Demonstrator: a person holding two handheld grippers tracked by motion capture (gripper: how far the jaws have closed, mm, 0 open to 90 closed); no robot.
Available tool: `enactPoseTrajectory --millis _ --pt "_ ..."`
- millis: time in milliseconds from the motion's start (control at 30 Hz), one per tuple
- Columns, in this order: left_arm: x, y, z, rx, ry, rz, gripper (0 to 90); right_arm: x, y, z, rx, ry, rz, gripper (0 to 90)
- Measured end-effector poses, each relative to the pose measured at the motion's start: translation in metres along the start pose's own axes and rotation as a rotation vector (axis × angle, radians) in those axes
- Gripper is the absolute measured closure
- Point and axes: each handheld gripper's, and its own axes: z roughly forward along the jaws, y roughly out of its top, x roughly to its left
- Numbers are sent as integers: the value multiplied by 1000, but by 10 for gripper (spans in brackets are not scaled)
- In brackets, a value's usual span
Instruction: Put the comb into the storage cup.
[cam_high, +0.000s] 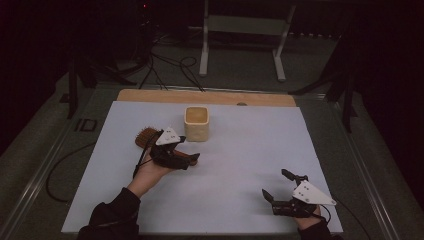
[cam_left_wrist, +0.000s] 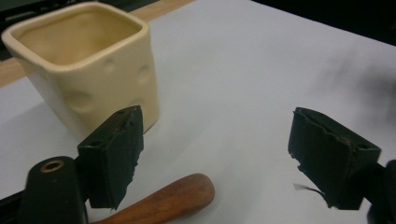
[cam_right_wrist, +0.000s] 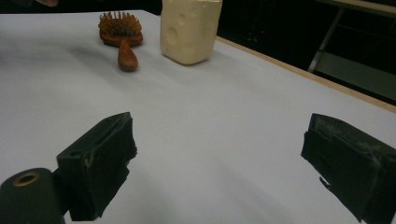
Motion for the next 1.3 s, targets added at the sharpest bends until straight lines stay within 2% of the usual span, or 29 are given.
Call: enactPoseTrajectory --millis 233,400,567,600,633,833,900,1000,1100,1167,1267,1300 --pt "7 -8 15 48 5 -29 349 0 0 0 0 3 -1 83" --pt "10 -11 23 70 6 -43 418 0 0 1 2 5 -5 83" --pt "12 -13 34 98 28 -60 514 1 0 1 2 5 -6 83" --pt "12 -14 38 120 42 -60 536 1 0 1 3 6 -1 84" --pt "12 -15 40 124 38 -62 552 1 0 1 2 7 -3 83" --pt "12 -17 50 175 78 -57 644 0 0 2 2 8 -3 83" --pt "11 -18 52 170 77 -53 681 0 0 2 3 9 -4 83" --pt "10 -18 55 194 95 -51 731 0 0 2 3 11 -3 84" --pt "10 -18 59 216 111 -65 783 0 0 2 2 11 -5 84" --pt "11 -20 61 227 105 -82 796 0 0 2 0 14 -1 84" --pt "12 -21 64 250 105 -89 882 0 0 2 -1 13 -2 84" --pt "12 -22 65 256 119 -88 893 0 0 2 0 13 -1 84"
